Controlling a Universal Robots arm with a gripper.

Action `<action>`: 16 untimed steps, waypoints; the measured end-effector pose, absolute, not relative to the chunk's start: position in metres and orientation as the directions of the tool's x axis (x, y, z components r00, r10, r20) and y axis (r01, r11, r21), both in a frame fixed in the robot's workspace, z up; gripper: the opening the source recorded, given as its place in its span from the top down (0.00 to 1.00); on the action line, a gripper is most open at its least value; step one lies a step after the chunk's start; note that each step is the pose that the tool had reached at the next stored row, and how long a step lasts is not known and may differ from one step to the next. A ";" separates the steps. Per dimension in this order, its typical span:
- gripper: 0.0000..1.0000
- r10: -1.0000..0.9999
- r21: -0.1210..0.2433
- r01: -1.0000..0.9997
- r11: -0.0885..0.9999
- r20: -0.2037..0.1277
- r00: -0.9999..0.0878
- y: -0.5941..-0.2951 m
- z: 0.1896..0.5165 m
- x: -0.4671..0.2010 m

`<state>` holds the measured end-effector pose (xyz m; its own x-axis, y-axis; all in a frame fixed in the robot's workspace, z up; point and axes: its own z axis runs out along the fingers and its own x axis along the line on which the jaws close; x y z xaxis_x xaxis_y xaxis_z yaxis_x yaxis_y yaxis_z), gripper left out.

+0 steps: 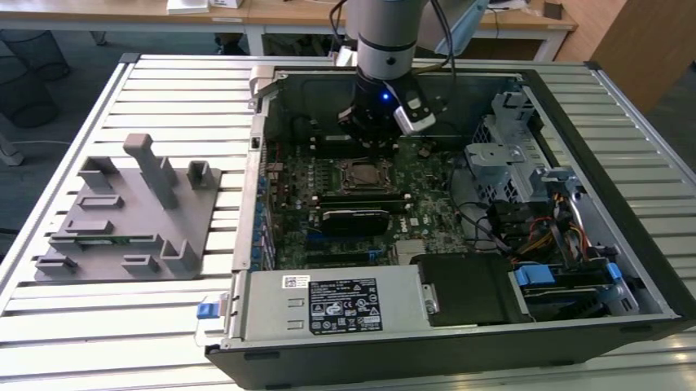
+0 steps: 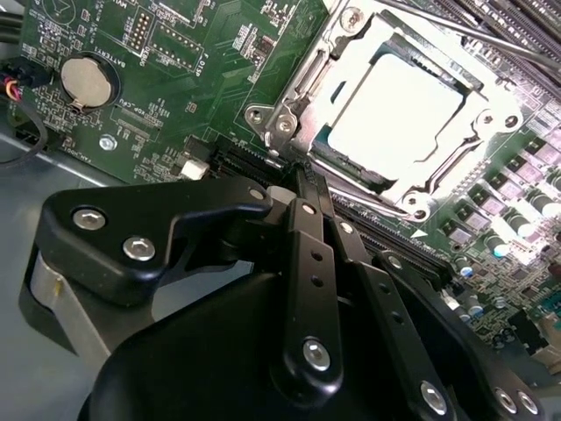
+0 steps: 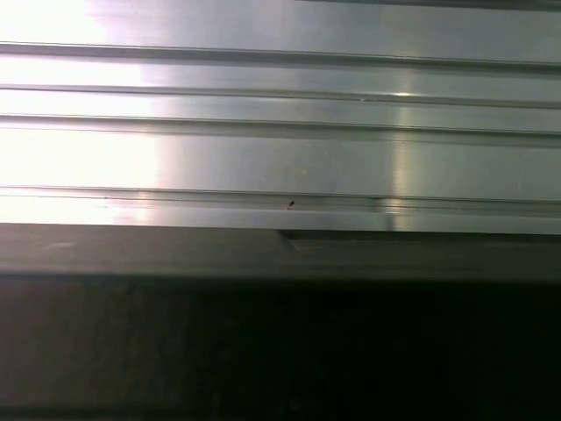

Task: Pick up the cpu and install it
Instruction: 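Install the first cpu locking lever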

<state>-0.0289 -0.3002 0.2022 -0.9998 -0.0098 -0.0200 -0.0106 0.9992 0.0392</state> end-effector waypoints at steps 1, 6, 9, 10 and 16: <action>0.89 -0.010 0.039 -0.011 0.999 -0.020 -1.000 -0.300 0.202 -0.029; 0.89 -0.010 0.035 -0.011 0.999 -0.020 -1.000 -0.300 0.203 -0.029; 0.89 -0.010 0.023 -0.011 1.000 -0.019 -1.000 -0.300 0.201 -0.029; 0.89 -0.010 0.020 -0.011 1.000 -0.018 -1.000 -0.300 0.200 -0.028; 0.89 -0.010 0.009 -0.010 1.000 -0.015 -1.000 -0.300 0.195 -0.028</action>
<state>-0.0278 -0.3002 0.1947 -0.9998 -0.0103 -0.0148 -0.0105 0.9999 0.0095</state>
